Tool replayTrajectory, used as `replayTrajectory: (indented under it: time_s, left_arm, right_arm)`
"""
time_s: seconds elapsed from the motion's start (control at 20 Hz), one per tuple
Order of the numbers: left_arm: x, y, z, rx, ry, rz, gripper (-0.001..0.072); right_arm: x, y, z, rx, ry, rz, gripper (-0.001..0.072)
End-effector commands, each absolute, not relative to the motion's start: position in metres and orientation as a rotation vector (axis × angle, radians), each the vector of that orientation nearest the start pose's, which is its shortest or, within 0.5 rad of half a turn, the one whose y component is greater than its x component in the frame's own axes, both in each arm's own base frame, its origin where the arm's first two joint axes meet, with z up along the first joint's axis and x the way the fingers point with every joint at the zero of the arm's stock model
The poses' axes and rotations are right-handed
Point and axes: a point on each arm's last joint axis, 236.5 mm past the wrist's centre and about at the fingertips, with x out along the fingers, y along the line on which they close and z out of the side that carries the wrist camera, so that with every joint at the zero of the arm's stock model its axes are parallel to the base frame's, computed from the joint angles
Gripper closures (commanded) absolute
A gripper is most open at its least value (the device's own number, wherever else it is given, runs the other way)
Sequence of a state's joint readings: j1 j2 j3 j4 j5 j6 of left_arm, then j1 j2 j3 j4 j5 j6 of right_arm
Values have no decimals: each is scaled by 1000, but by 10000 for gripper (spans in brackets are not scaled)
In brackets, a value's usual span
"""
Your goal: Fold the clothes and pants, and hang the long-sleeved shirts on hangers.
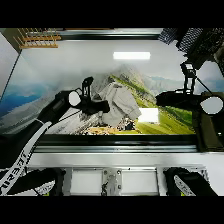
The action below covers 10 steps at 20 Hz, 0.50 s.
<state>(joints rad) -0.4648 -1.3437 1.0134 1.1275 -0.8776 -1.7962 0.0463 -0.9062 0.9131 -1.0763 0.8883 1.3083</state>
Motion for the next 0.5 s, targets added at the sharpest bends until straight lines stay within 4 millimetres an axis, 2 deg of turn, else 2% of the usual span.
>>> replayTrajectory:
  time_s: [0.0,0.15,0.3,0.45]
  left_arm:
    - [311,-243,-71,-419,1343,-294,43]
    - [332,-251,-74,-491,1289,-280,43]
    - [337,-258,-91,-472,1354,-270,43]
    - [344,-277,-87,-446,1358,-312,44]
  right_arm:
    - [362,104,102,197,825,373,694]
    - [362,104,102,197,826,372,693]
    - [362,104,101,197,828,374,694]
    - [362,104,98,198,836,373,695]
